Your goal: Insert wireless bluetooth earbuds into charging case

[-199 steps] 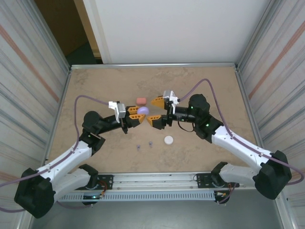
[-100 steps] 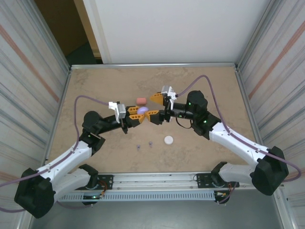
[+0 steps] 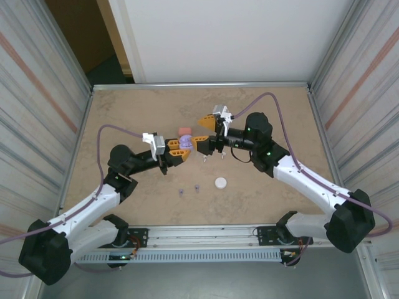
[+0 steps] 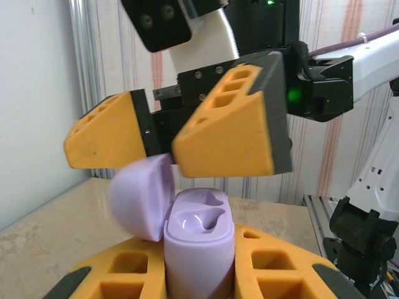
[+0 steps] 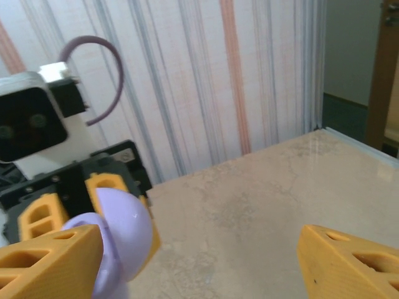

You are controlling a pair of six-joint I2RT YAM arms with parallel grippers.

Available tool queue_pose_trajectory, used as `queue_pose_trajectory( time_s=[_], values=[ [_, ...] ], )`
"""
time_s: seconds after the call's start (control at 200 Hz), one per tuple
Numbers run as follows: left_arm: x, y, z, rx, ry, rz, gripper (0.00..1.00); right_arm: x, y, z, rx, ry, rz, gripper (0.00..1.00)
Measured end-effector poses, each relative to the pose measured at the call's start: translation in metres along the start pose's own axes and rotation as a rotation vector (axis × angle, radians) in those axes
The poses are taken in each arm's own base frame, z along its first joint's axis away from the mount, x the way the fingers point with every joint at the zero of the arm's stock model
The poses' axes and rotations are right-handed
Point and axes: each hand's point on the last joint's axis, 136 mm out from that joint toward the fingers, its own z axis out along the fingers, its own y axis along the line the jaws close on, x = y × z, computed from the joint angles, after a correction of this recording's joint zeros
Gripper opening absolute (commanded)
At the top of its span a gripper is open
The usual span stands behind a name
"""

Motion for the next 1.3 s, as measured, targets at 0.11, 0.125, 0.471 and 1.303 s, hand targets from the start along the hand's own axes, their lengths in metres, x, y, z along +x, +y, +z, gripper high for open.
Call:
queue_pose_trajectory(
  time_s=[0.11, 0.125, 0.471, 1.303],
  values=[
    [0.001, 0.000, 0.000, 0.000, 0.004, -0.003, 0.00, 0.005, -0.003, 0.001, 0.004, 0.014, 0.012, 0.80],
    [0.001, 0.000, 0.000, 0.000, 0.004, -0.003, 0.00, 0.005, -0.003, 0.001, 0.004, 0.015, 0.012, 0.80],
    [0.011, 0.012, -0.004, -0.091, 0.029, -0.006, 0.00, 0.002, -0.006, -0.010, 0.044, 0.024, 0.023, 0.82],
    [-0.026, -0.009, -0.061, -0.281, 0.001, 0.149, 0.00, 0.142, 0.002, -0.001, 0.231, 0.591, 0.445, 0.67]
  ],
)
